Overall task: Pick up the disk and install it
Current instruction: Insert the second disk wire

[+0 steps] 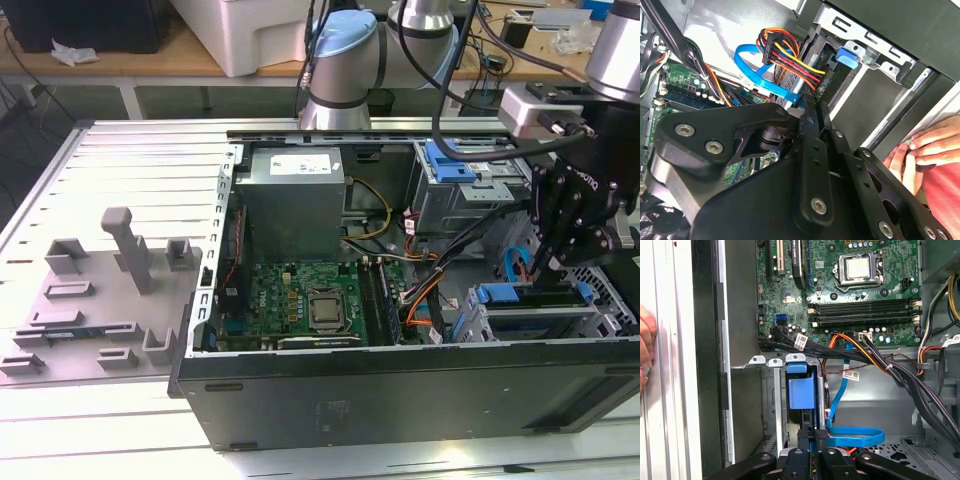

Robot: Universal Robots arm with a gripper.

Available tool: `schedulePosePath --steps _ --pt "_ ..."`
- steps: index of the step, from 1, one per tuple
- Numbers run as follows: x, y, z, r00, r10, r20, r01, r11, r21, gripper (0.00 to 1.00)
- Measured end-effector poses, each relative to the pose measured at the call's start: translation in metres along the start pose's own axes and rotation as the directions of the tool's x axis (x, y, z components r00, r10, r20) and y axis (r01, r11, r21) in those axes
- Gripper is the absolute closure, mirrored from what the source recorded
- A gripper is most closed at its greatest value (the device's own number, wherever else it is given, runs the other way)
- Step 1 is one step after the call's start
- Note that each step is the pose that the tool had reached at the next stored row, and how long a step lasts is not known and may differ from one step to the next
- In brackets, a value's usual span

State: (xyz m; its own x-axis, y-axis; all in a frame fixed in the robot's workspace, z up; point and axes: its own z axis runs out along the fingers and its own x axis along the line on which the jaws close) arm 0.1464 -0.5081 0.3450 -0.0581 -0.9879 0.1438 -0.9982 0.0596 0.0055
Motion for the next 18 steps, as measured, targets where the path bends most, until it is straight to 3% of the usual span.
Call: schedulePosePath --steps 18 --pt "-0.0027 0.0002 0.0039 0.9995 -0.033 -0.0004 0.033 0.9994 0.0048 0.84"
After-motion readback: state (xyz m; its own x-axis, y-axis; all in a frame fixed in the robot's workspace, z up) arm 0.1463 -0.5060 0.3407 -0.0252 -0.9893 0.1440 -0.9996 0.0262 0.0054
